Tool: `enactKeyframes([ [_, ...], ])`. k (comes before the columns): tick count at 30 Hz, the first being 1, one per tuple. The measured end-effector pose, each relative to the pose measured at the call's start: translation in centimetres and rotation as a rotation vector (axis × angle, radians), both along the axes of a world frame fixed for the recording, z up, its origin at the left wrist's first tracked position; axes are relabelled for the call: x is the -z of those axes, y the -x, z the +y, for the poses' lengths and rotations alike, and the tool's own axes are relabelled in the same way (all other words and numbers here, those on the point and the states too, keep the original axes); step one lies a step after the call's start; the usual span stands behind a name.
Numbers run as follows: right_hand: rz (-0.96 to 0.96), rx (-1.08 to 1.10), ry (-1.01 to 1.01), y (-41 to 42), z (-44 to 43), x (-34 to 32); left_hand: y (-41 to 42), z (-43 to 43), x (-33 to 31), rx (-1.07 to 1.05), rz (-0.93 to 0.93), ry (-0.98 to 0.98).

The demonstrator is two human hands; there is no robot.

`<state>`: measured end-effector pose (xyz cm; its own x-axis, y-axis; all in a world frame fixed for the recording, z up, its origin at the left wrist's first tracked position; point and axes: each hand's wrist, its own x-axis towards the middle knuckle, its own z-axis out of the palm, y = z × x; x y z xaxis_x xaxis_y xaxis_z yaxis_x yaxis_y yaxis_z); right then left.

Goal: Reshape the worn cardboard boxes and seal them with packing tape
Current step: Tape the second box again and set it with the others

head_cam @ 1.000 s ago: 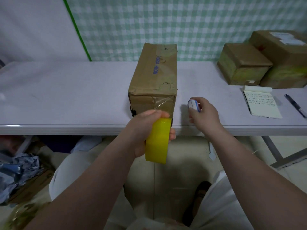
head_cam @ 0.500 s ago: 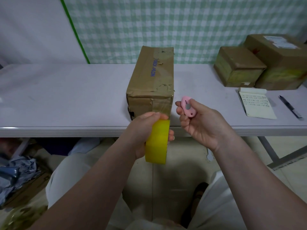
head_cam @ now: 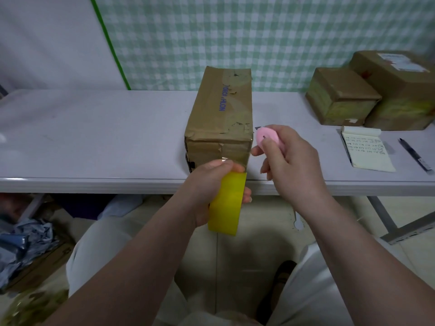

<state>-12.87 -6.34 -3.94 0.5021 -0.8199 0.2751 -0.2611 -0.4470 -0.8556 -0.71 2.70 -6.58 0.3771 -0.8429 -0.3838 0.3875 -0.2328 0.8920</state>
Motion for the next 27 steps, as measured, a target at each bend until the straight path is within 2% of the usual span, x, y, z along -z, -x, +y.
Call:
enactKeyframes([
  [3,0.019,0.108,0.267,0.2,-0.1,-0.1,0.0,0.1,0.1,0.006,-0.007,-0.014],
  [9,0.188,-0.084,0.563,-0.4,0.5,-0.2,0.1,0.0,0.1,0.002,0.013,0.011],
  [19,0.49,-0.235,0.595,-1.0,0.5,-1.3,0.0,0.2,-0.1,0.008,0.006,0.012],
  [27,0.6,-0.261,0.65,-1.4,0.5,-1.5,0.0,0.1,-0.5,0.023,0.007,0.01],
])
